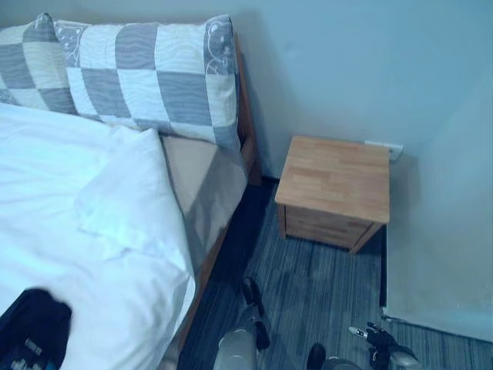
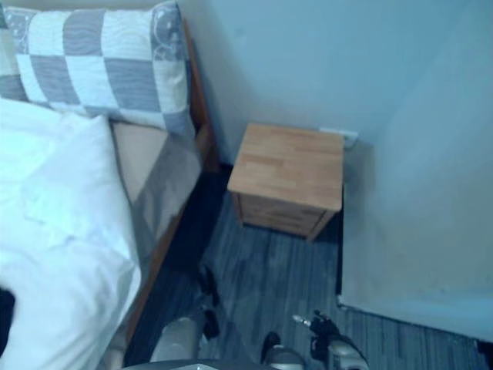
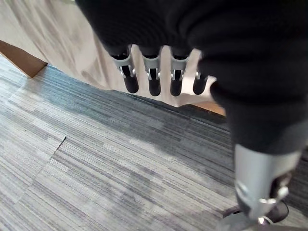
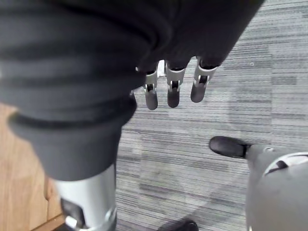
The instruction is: Tidy up the quilt and then pick up the clothes from the bed and put them into the laundry hamper.
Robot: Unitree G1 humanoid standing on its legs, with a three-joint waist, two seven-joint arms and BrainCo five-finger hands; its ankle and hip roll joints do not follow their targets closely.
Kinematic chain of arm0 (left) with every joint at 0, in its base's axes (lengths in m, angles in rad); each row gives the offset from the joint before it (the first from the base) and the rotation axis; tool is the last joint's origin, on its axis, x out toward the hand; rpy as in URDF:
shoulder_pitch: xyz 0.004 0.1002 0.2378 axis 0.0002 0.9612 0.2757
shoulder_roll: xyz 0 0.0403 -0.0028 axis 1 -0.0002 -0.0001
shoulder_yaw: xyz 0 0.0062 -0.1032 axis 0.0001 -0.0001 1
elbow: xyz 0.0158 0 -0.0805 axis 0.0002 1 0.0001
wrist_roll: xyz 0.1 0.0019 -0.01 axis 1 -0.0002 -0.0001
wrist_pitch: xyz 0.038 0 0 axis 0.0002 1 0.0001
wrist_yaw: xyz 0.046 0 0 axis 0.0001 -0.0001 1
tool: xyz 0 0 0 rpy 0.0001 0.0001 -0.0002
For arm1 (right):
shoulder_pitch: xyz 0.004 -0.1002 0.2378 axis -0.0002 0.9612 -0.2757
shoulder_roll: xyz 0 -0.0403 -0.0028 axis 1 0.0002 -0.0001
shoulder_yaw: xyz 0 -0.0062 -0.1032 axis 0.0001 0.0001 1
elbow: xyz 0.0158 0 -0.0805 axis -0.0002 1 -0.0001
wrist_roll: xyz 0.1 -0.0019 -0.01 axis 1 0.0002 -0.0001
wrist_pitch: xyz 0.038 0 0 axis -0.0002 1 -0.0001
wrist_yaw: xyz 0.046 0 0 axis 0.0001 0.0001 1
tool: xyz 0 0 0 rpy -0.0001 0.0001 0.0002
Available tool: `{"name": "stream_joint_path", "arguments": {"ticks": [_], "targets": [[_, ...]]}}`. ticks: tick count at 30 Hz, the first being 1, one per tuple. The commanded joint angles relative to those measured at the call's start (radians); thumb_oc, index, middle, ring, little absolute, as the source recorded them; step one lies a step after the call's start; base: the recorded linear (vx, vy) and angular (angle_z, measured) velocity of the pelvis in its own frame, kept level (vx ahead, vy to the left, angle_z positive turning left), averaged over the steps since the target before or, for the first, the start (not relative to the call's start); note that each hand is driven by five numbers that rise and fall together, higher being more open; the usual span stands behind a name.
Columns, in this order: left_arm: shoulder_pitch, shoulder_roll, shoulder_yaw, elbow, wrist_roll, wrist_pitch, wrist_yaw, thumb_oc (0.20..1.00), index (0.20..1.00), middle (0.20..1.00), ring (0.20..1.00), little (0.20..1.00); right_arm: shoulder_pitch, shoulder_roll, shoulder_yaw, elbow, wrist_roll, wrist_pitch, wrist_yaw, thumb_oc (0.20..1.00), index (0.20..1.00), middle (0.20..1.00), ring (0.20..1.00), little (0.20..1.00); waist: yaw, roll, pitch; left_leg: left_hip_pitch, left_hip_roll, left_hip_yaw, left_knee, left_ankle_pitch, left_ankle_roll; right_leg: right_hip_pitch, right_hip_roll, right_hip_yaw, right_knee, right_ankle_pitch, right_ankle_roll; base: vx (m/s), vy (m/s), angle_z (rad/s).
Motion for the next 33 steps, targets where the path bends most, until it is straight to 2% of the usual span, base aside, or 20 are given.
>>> {"name": "stream_joint_path", "arguments": {"ticks": [1, 2, 4, 5, 6, 9, 10, 11, 12, 13, 16, 17, 20, 23, 27, 29, 30, 31, 32, 33], "targets": [[0.003, 0.004, 0.016, 0.000, -0.018, -0.024, 0.036, 1.000, 1.000, 1.000, 1.000, 1.000, 0.011, -0.001, -0.007, -0.058, 0.014, 0.004, -0.019, 1.000, 1.000, 1.000, 1.000, 1.000, 0.024, -0.023, -0.006, -0.021, -0.001, -0.052, 0.141, -0.076, 0.023, -0.026, -0.125, -0.043, 0.339, -0.158, 0.103, 0.46, 0.154, 0.02], [-0.001, 0.003, 0.023, 0.005, -0.014, -0.039, 0.042, 1.000, 1.000, 1.000, 1.000, 1.000, 0.019, 0.009, -0.016, -0.052, 0.011, 0.002, -0.012, 1.000, 1.000, 1.000, 1.000, 1.000, 0.032, -0.027, -0.009, -0.026, -0.016, -0.058, 0.169, -0.086, 0.037, -0.026, -0.135, -0.039, 0.454, -0.171, 0.095, 0.37, 0.149, -0.05], [-0.012, 0.011, 0.038, 0.012, -0.011, -0.073, 0.050, 1.000, 1.000, 1.000, 1.000, 1.000, 0.039, 0.034, -0.034, -0.036, -0.048, -0.011, -0.007, 1.000, 1.000, 1.000, 1.000, 1.000, 0.032, -0.040, -0.023, 0.016, -0.072, -0.079, 0.181, -0.114, 0.074, -0.088, -0.169, -0.025, 0.667, -0.080, 0.108, 0.43, 0.225, 0.01], [-0.023, 0.019, 0.037, 0.014, -0.023, -0.085, 0.042, 1.000, 1.000, 1.000, 1.000, 1.000, 0.034, 0.040, -0.026, -0.019, -0.097, -0.030, -0.012, 1.000, 1.000, 1.000, 1.000, 1.000, 0.033, -0.040, -0.026, 0.042, -0.091, -0.096, 0.181, -0.122, 0.082, -0.125, -0.194, -0.018, 0.702, -0.051, 0.107, 0.38, 0.152, 0.46], [-0.037, 0.028, 0.026, 0.007, -0.030, -0.091, 0.037, 1.000, 1.000, 1.000, 1.000, 1.000, 0.019, 0.045, -0.009, 0.000, -0.105, -0.051, -0.035, 1.000, 1.000, 1.000, 1.000, 1.000, 0.042, -0.033, -0.025, 0.064, -0.102, -0.119, 0.185, -0.118, 0.078, -0.149, -0.229, -0.021, 0.668, -0.027, 0.101, 0.29, 0.009, 0.75], [-0.063, 0.046, 0.002, -0.007, -0.021, -0.100, 0.035, 1.000, 1.000, 1.000, 1.000, 1.000, -0.008, 0.042, 0.020, -0.008, -0.037, -0.054, -0.064, 1.000, 1.000, 1.000, 1.000, 1.000, 0.041, -0.021, -0.014, 0.105, -0.087, -0.162, 0.186, -0.109, 0.050, -0.180, -0.237, -0.006, 0.480, -0.026, 0.085, 0.22, -0.163, 0.98], [-0.073, 0.057, -0.012, -0.013, -0.028, -0.104, 0.038, 1.000, 1.000, 1.000, 1.000, 1.000, -0.017, 0.034, 0.032, -0.024, -0.020, -0.044, -0.079, 1.000, 1.000, 1.000, 1.000, 1.000, 0.023, -0.016, -0.011, 0.138, -0.078, -0.189, 0.164, -0.110, 0.042, -0.213, -0.231, 0.029, 0.382, 0.003, 0.088, 0.15, -0.348, 1.29], [-0.087, 0.069, -0.034, -0.023, -0.035, -0.109, 0.038, 1.000, 1.000, 1.000, 1.000, 1.000, -0.028, 0.025, 0.039, -0.038, 0.008, -0.028, -0.090, 1.000, 1.000, 1.000, 1.000, 1.000, -0.004, -0.010, -0.015, 0.154, -0.073, -0.233, 0.134, -0.105, 0.046, -0.275, -0.218, 0.123, 0.270, 0.091, 0.103, 0.10, -0.279, 1.35], [-0.088, 0.069, -0.034, -0.023, -0.035, -0.109, 0.038, 1.000, 1.000, 1.000, 1.000, 1.000, -0.028, 0.025, 0.039, -0.038, 0.008, -0.027, -0.090, 1.000, 1.000, 1.000, 1.000, 1.000, -0.004, -0.009, -0.017, 0.152, -0.072, -0.233, 0.134, -0.104, 0.046, -0.276, -0.216, 0.123, 0.266, 0.093, 0.102, 0.10, -0.333, 1.52], [-0.099, 0.076, -0.052, -0.026, -0.044, -0.111, 0.039, 1.000, 1.000, 1.000, 1.000, 1.000, -0.029, 0.028, 0.040, -0.033, 0.013, -0.029, -0.095, 1.000, 1.000, 1.000, 1.000, 1.000, -0.028, -0.013, -0.022, 0.168, -0.085, -0.298, 0.113, -0.115, 0.046, -0.303, -0.204, 0.230, 0.208, 0.133, 0.126, 0.14, -0.275, 2.05], [-0.116, 0.098, -0.101, -0.035, -0.025, -0.097, 0.026, 1.000, 1.000, 1.000, 1.000, 1.000, -0.009, 0.045, 0.031, -0.004, 0.077, -0.049, -0.110, 1.000, 1.000, 1.000, 1.000, 1.000, -0.065, -0.021, -0.041, 0.183, -0.117, -0.485, 0.100, -0.145, 0.052, -0.316, -0.140, 0.475, 0.153, 0.151, 0.160, 0.20, -0.346, 2.32], [-0.115, 0.100, -0.106, -0.036, -0.011, -0.098, 0.024, 1.000, 1.000, 1.000, 1.000, 1.000, -0.006, 0.049, 0.029, 0.000, 0.101, -0.055, -0.122, 1.000, 1.000, 1.000, 1.000, 1.000, -0.063, -0.023, -0.044, 0.184, -0.118, -0.504, 0.100, -0.147, 0.050, -0.311, -0.130, 0.488, 0.151, 0.142, 0.164, 0.15, -0.324, 1.94], [-0.099, 0.106, -0.092, -0.031, -0.034, -0.076, 0.043, 1.000, 1.000, 1.000, 1.000, 1.000, -0.010, 0.056, 0.027, 0.012, 0.063, -0.047, -0.085, 1.000, 1.000, 1.000, 1.000, 1.000, -0.030, -0.042, -0.049, 0.167, -0.100, -0.549, 0.115, -0.136, 0.017, -0.266, -0.127, 0.441, 0.131, 0.107, 0.164, 0.04, -0.324, 2.65], [-0.101, 0.104, -0.071, -0.014, -0.038, -0.060, 0.053, 1.000, 1.000, 1.000, 1.000, 1.000, -0.025, 0.043, 0.048, 0.005, 0.098, -0.041, -0.071, 1.000, 1.000, 1.000, 1.000, 1.000, -0.025, -0.039, -0.036, 0.146, -0.047, -0.579, 0.084, -0.100, -0.020, -0.253, -0.094, 0.426, 0.113, 0.081, 0.127, -0.04, -0.329, 0.83], [-0.095, 0.075, -0.039, -0.011, -0.005, -0.043, 0.124, 1.000, 1.000, 1.000, 1.000, 1.000, -0.012, 0.026, 0.024, 0.000, 0.226, -0.022, -0.024, 1.000, 1.000, 1.000, 1.000, 1.000, -0.038, -0.037, -0.029, 0.127, 0.043, -0.455, 0.066, -0.059, -0.051, -0.221, -0.087, 0.325, 0.073, 0.075, 0.095, -0.07, -0.205, 0.79], [-0.079, 0.066, -0.024, -0.006, 0.021, -0.048, 0.152, 1.000, 1.000, 1.000, 1.000, 1.000, 0.003, 0.018, -0.024, -0.015, 0.333, -0.051, 0.024, 1.000, 1.000, 1.000, 1.000, 1.000, -0.051, -0.043, -0.028, 0.122, 0.075, -0.397, 0.113, -0.056, -0.059, -0.210, -0.087, 0.280, 0.076, 0.072, 0.083, -0.07, -0.103, 1.10], [-0.068, 0.063, -0.016, -0.009, 0.016, -0.051, 0.164, 1.000, 1.000, 1.000, 1.000, 1.000, 0.007, 0.016, -0.041, -0.035, 0.331, -0.094, 0.008, 1.000, 1.000, 1.000, 1.000, 1.000, -0.052, -0.048, -0.029, 0.130, 0.076, -0.392, 0.137, -0.063, -0.059, -0.211, -0.087, 0.271, 0.077, 0.074, 0.082, -0.05, -0.055, 0.82], [-0.068, 0.063, -0.016, -0.009, 0.016, -0.051, 0.164, 1.000, 1.000, 1.000, 1.000, 1.000, 0.007, 0.016, -0.041, -0.035, 0.331, -0.094, 0.008, 1.000, 1.000, 1.000, 1.000, 1.000, -0.052, -0.048, -0.028, 0.131, 0.077, -0.393, 0.138, -0.063, -0.059, -0.210, -0.087, 0.271, 0.077, 0.074, 0.082, -0.07, -0.090, 0.87], [-0.041, 0.067, 0.013, -0.035, 0.051, -0.037, 0.177, 1.000, 1.000, 1.000, 1.000, 1.000, 0.010, -0.013, -0.065, -0.156, 0.305, -0.109, -0.046, 1.000, 1.000, 1.000, 1.000, 1.000, -0.046, -0.070, -0.038, 0.163, 0.049, -0.405, 0.173, -0.095, -0.049, -0.228, -0.086, 0.281, 0.080, 0.090, 0.089, -0.04, -0.115, 0.47], [-0.025, 0.075, 0.025, -0.047, 0.096, -0.027, 0.188, 1.000, 1.000, 1.000, 1.000, 1.000, 0.016, -0.041, -0.074, -0.290, 0.291, -0.109, -0.102, 1.000, 1.000, 1.000, 1.000, 1.000, -0.047, -0.081, -0.040, 0.188, 0.056, -0.391, 0.149, -0.095, -0.045, -0.235, -0.082, 0.273, 0.092, 0.088, 0.091, -0.03, -0.117, 0.16]]}}
